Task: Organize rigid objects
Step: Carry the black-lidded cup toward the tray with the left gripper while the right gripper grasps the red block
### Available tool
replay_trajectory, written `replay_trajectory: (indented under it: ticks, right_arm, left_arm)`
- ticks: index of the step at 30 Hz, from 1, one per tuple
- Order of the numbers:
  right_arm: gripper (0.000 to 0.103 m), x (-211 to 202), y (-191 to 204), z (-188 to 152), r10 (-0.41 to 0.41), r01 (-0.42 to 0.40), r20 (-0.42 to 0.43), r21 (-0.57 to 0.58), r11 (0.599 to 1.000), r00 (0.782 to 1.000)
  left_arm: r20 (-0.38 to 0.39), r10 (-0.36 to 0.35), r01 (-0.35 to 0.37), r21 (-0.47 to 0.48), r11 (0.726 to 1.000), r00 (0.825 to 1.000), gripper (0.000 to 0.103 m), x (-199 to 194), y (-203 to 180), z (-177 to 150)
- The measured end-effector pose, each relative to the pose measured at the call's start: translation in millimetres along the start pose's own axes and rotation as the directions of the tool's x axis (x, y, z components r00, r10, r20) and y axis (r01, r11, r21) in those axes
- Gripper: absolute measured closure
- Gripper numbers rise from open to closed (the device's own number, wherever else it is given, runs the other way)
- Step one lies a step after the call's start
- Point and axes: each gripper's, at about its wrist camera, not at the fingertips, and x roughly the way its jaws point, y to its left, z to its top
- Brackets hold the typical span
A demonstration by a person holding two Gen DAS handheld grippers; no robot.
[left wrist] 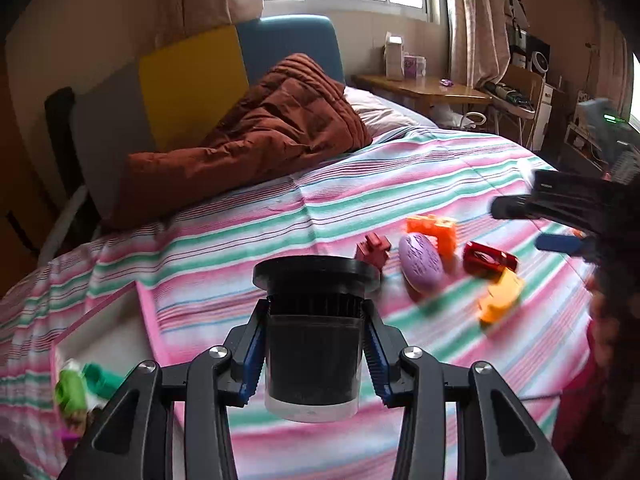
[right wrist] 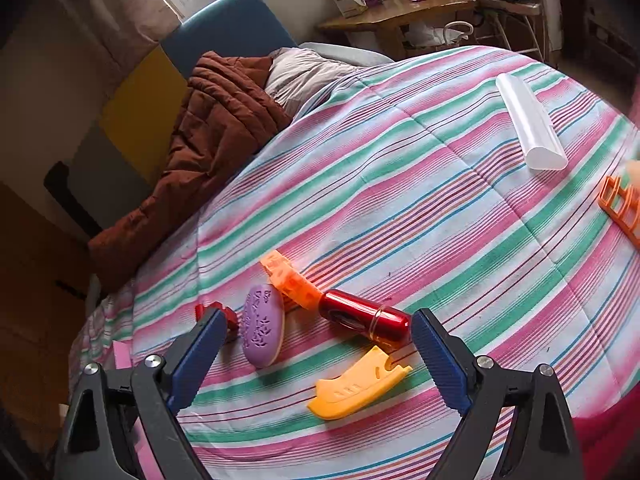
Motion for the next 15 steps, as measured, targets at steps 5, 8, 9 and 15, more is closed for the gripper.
replay_trajectory:
  ticks: [5,8,9,15]
  right_arm:
    - [0.009,4,2,0,-0.040,0.040,-0.004,-0.020,0.999,0.999]
    - [0.009,8,1,0,-0.057,0.057,-0.012,-0.023,0.998,0.998]
    - [0.009,9,1,0,-0.062,0.062,-0.014,-0.027,0.998,0.998]
    - [0.009,9,4,-1,-0.099,0.099,-0.002,-0.055,0.994,0.995]
  left_arm:
    - [0.008,0.008,-0.008,0.000,1.000,1.000,0.059,-28,1,-16]
    - [0.012,0.012,-0.012,-0.001,1.000,1.000,0.059,-38,3,-24]
    - [0.013,0.013,-0.013,-0.002,1.000,1.000,0.059,-42,4,-27]
    - [0.022,0.034,-0.034,-0.005,0.999,0.999,0.059,-58,9,-39]
